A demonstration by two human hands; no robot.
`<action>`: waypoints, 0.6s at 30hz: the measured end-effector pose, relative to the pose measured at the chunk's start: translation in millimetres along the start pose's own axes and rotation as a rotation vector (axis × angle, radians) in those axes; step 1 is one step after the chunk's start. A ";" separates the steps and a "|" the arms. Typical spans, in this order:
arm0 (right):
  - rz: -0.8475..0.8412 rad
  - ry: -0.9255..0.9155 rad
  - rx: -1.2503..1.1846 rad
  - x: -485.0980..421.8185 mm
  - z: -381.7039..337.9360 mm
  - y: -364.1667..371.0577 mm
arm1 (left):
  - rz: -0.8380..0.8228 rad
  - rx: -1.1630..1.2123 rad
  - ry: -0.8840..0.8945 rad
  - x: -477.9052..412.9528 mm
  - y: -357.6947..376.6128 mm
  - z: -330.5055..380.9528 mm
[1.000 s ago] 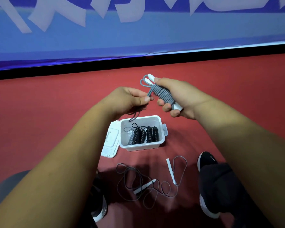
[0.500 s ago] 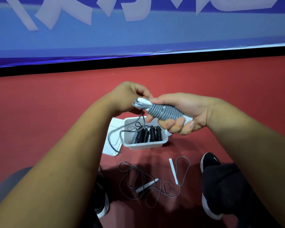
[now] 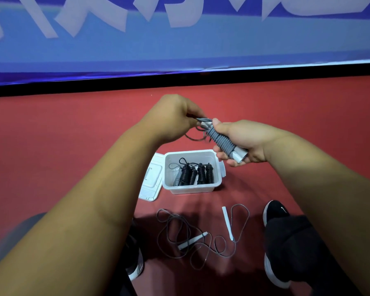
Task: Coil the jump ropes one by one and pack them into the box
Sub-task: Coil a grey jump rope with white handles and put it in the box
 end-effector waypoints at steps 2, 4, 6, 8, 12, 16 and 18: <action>0.054 -0.013 -0.107 -2.3 0.4 -2.7 | -0.048 -0.135 0.011 -0.3 4.1 1.1; 0.092 -0.044 -0.182 -4.5 -1.4 -4.6 | -0.095 -0.225 -0.005 0.5 8.7 0.1; 0.097 -0.107 -0.196 -5.8 -6.7 -2.6 | -0.122 -0.222 -0.061 1.4 10.8 -4.5; 0.075 -0.156 -0.220 -4.7 -12.0 4.1 | -0.131 -0.192 -0.128 1.7 11.3 -10.5; 0.048 -0.231 -0.233 -0.9 -21.8 18.3 | -0.117 -0.173 -0.228 3.5 11.9 -20.7; 0.039 -0.266 -0.222 1.1 -26.4 25.2 | -0.106 -0.118 -0.345 7.2 12.9 -36.6; 0.037 -0.270 -0.233 1.3 -28.0 26.8 | -0.124 0.069 -0.413 10.6 14.3 -43.1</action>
Point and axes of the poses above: each hand's wrist, its own x-axis away from the middle knuckle, its own y-axis out of the palm, z = x × y, the point moved 6 cm from there along -x, towards the middle knuckle, and after that the axes turned 9 degrees about -y, right-handed, at the moved point
